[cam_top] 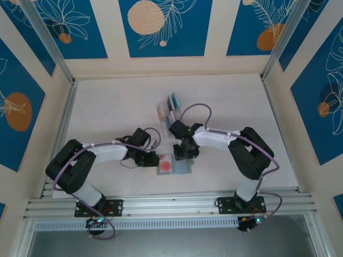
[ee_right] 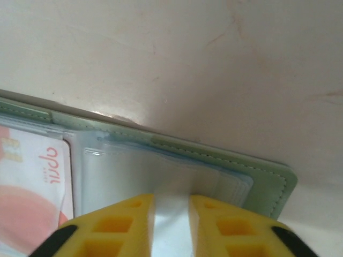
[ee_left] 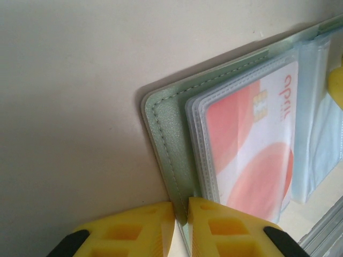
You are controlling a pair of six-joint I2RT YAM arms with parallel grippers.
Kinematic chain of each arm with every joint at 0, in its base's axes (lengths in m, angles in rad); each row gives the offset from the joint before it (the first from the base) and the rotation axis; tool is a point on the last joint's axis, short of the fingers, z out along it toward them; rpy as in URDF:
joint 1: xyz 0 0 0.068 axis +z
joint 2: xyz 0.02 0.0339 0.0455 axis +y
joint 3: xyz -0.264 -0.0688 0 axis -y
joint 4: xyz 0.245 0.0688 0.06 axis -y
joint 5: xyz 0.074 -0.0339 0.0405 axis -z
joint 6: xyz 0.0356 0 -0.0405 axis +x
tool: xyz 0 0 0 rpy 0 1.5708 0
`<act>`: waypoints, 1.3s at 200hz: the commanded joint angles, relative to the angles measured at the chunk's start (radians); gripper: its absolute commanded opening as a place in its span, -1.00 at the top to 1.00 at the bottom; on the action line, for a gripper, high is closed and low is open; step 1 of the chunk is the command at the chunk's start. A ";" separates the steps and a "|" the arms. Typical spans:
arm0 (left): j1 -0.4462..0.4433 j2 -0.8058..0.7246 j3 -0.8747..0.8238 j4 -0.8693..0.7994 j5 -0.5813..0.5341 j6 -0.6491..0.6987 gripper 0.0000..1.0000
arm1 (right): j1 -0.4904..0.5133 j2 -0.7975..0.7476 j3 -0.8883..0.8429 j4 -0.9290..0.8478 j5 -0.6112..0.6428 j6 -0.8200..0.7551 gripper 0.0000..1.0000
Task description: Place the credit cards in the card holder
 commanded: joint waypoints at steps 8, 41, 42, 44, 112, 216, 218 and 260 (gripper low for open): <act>-0.030 0.092 -0.066 -0.004 -0.100 -0.002 0.63 | 0.023 0.032 -0.045 0.008 0.021 0.037 0.78; -0.030 0.083 -0.074 0.003 -0.099 -0.004 0.63 | 0.023 -0.025 -0.025 -0.021 0.049 0.031 1.00; -0.029 0.082 -0.074 0.003 -0.098 -0.003 0.63 | 0.023 -0.027 -0.024 -0.023 0.050 0.031 1.00; -0.029 0.082 -0.075 0.004 -0.098 -0.004 0.63 | 0.023 -0.031 -0.022 -0.026 0.052 0.030 1.00; -0.052 0.092 -0.084 0.046 -0.084 -0.046 0.63 | 0.026 -0.113 0.053 -0.050 -0.047 0.015 1.00; -0.069 0.075 -0.108 0.108 -0.060 -0.119 0.64 | 0.025 0.019 0.065 0.206 -0.386 0.131 0.75; -0.069 0.074 -0.108 0.108 -0.060 -0.120 0.64 | 0.024 0.019 0.065 0.208 -0.389 0.131 0.73; -0.064 0.048 -0.116 0.112 -0.052 -0.135 0.63 | -0.012 -0.043 0.024 0.272 -0.480 0.136 0.34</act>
